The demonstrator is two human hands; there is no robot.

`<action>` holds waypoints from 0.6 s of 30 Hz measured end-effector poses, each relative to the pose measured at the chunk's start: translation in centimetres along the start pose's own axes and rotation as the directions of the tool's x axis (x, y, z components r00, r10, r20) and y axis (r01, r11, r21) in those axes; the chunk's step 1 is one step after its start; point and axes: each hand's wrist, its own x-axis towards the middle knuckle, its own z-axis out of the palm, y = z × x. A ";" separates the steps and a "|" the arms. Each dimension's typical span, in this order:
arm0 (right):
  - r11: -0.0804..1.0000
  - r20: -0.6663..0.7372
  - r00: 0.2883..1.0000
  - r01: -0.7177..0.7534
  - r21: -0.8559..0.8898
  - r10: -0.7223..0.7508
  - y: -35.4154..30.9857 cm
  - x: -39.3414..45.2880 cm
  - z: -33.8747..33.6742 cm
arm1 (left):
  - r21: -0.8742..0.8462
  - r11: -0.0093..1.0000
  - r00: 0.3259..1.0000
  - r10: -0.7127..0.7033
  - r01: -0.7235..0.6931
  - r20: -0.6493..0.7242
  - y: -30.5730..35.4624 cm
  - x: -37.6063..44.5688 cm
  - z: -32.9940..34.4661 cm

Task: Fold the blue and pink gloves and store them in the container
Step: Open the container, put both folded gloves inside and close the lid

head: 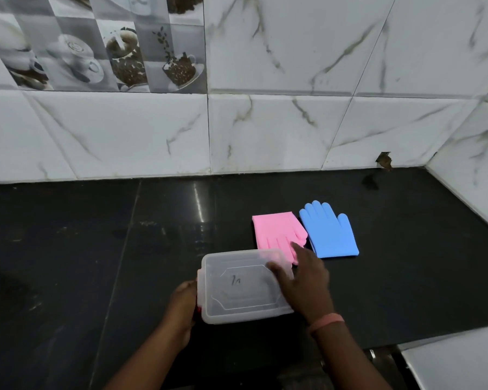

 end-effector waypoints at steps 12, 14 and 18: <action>0.752 0.624 0.619 0.655 -0.076 -0.477 -4.7 2.4 2.0 | 0.015 0.993 0.991 -0.121 0.120 0.065 2.1 0.6 -0.1; 0.761 0.594 0.617 0.649 -0.015 -0.515 -4.6 2.4 1.9 | -0.001 0.993 0.990 -0.118 0.119 0.072 2.1 0.6 -0.1; 0.855 0.543 0.666 0.457 0.246 -0.512 -5.4 3.6 -0.9 | -0.024 0.995 0.993 -0.094 0.095 0.068 2.0 0.5 0.1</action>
